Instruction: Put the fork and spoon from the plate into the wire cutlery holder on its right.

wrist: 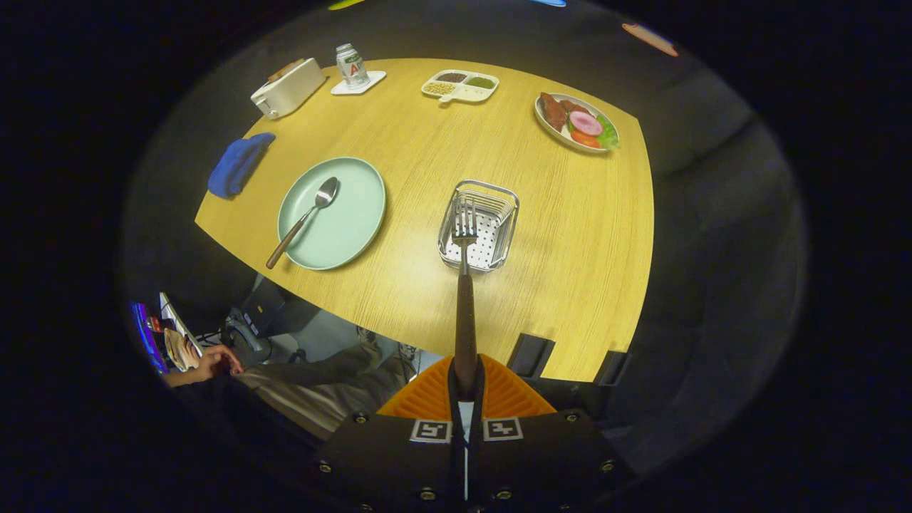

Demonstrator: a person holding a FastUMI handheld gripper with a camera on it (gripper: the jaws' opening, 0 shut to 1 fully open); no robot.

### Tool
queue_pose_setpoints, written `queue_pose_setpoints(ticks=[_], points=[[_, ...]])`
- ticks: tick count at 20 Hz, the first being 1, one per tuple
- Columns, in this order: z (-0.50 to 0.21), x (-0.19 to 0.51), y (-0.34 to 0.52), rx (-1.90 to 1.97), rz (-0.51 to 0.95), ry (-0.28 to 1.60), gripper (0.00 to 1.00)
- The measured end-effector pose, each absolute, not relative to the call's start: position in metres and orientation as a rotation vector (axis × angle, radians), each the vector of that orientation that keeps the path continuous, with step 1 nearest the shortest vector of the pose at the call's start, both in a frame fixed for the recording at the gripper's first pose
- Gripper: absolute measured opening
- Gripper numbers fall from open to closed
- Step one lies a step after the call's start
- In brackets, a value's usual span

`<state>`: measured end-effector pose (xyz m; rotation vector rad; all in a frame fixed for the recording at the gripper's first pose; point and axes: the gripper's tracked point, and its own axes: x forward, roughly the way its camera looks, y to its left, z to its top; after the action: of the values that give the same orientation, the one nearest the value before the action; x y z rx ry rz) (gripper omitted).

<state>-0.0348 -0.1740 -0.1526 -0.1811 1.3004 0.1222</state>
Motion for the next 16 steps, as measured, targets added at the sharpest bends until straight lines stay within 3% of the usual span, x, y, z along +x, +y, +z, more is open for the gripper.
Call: queue_pose_setpoints(ticks=[16], points=[[-0.176, 0.009, -0.169, -0.148, 0.142, 1.513, 0.05]])
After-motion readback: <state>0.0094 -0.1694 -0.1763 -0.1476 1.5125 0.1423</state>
